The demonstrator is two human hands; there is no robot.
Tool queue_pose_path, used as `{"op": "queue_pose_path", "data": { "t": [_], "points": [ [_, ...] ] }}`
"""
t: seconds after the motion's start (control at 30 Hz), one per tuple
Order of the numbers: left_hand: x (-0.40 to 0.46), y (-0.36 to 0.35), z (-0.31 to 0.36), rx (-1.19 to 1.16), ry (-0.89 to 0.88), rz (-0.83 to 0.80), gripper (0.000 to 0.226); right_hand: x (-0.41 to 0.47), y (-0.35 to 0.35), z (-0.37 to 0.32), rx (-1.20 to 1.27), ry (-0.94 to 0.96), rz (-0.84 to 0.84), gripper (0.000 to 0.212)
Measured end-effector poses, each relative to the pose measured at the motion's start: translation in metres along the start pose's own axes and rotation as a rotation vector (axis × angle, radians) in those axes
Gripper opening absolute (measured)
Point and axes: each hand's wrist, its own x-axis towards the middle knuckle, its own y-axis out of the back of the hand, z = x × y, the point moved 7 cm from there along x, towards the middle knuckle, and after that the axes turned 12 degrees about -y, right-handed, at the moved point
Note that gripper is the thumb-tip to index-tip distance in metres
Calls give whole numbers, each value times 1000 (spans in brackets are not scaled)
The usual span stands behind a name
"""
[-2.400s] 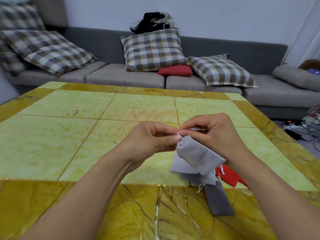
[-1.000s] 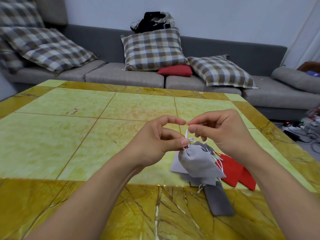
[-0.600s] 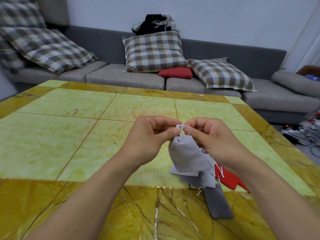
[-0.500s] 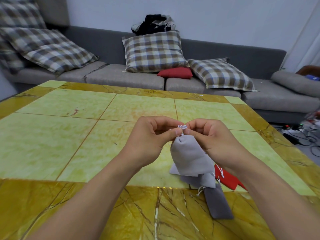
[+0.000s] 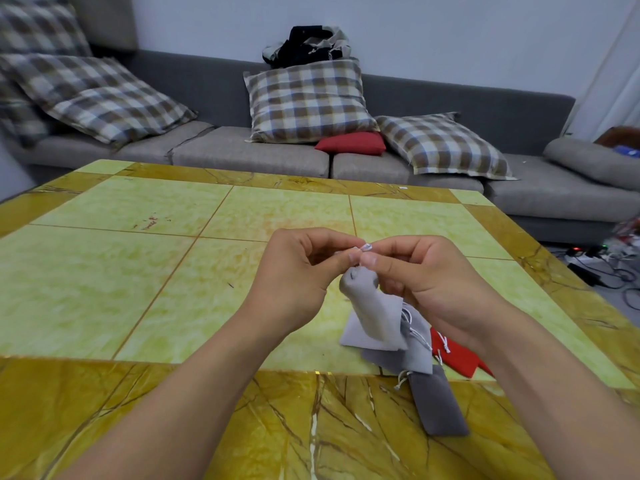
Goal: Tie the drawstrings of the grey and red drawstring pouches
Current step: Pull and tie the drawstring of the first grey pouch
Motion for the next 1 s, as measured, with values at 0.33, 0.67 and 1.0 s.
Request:
{"op": "queue_pose_path", "data": {
  "t": [0.33,0.67,1.0],
  "points": [
    [-5,0,-6,-87,79,66,10,-3,0,-5,-36,70,115,5],
    [-3,2,-6,-208,133,93,13,-3,-8,2,96,27,106,11],
    [-2,-1,0,-381,158,42,21,-5,-18,2,246,-81,-127,15]
  ]
}}
